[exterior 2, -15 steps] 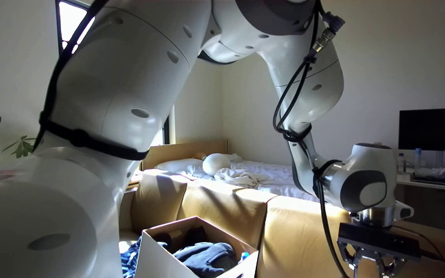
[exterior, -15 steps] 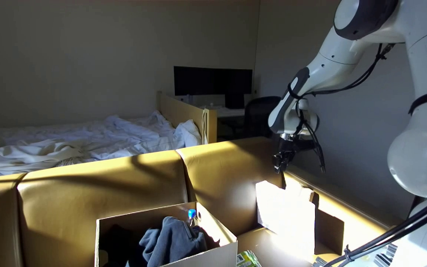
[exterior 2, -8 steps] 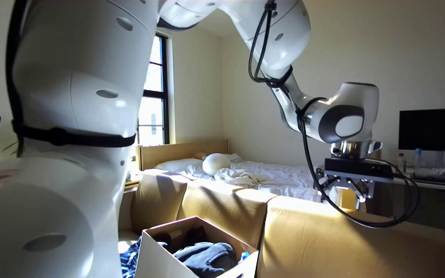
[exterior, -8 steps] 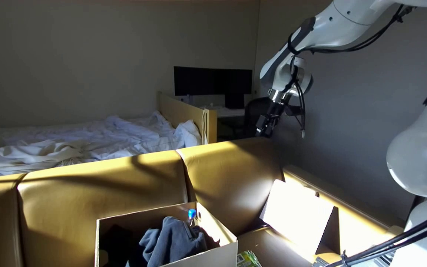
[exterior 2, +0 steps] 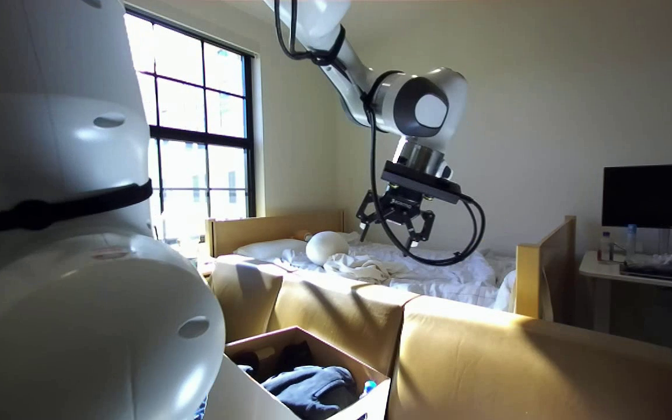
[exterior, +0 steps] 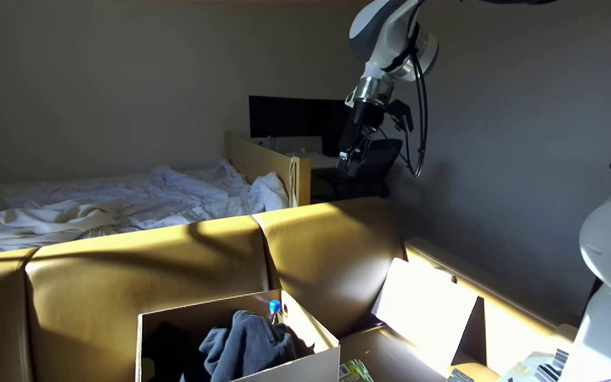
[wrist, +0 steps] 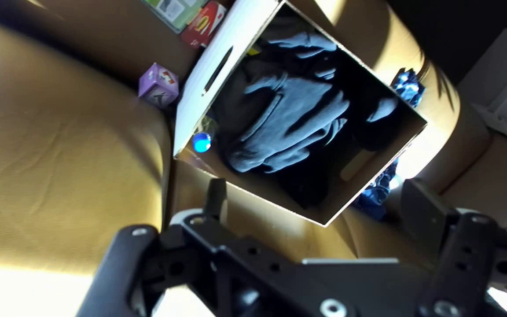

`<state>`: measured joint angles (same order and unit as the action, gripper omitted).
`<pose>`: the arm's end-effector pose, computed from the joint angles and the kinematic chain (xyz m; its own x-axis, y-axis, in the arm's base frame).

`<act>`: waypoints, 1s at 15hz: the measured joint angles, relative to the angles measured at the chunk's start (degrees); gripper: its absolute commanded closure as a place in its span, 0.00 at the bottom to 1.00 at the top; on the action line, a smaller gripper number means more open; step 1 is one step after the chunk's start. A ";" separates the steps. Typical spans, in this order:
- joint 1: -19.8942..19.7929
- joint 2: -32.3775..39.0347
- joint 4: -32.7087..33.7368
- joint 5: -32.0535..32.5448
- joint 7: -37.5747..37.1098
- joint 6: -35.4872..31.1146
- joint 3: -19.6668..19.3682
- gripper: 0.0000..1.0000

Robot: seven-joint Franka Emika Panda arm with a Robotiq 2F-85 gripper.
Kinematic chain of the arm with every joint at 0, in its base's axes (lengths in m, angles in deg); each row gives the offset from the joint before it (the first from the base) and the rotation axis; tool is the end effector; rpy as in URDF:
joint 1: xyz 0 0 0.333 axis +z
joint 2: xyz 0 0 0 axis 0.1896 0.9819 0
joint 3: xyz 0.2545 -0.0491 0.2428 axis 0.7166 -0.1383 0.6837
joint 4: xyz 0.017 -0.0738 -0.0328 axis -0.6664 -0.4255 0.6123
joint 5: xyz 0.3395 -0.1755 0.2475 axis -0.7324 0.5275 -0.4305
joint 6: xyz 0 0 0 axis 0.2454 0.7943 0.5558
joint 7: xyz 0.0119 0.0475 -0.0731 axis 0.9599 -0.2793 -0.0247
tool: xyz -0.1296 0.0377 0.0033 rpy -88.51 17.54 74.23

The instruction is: Pick the folder in the box and put it on the couch

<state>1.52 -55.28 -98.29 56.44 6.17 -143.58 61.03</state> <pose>0.5452 -0.0117 0.4319 0.8734 0.4605 0.1586 0.4860 -0.8021 -0.3471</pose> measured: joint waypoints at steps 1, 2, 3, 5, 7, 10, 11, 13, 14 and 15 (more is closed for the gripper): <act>2.75 -1.73 -0.94 -0.10 -2.54 3.11 0.00 0.00; 5.35 -3.37 -2.05 -0.33 -5.55 5.50 0.12 0.00; 7.89 -5.03 -3.43 -0.89 -8.80 7.28 0.33 0.00; 12.13 -8.08 -6.62 -1.11 -16.57 8.15 1.46 0.00; 14.80 -10.51 -9.21 1.15 -25.51 7.88 3.74 0.00; 17.12 -12.97 -11.39 7.57 -35.81 7.47 6.92 0.00; 17.40 -13.53 -11.90 10.07 -38.53 7.47 7.74 0.00; 17.54 -14.32 -12.68 15.27 -43.26 7.49 9.04 0.00; 17.58 -14.56 -12.96 17.83 -45.46 7.49 9.56 0.00; 17.61 -14.78 -13.28 20.43 -47.41 7.49 10.15 0.00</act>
<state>19.13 -70.06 -111.57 76.87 -41.24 -136.08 71.18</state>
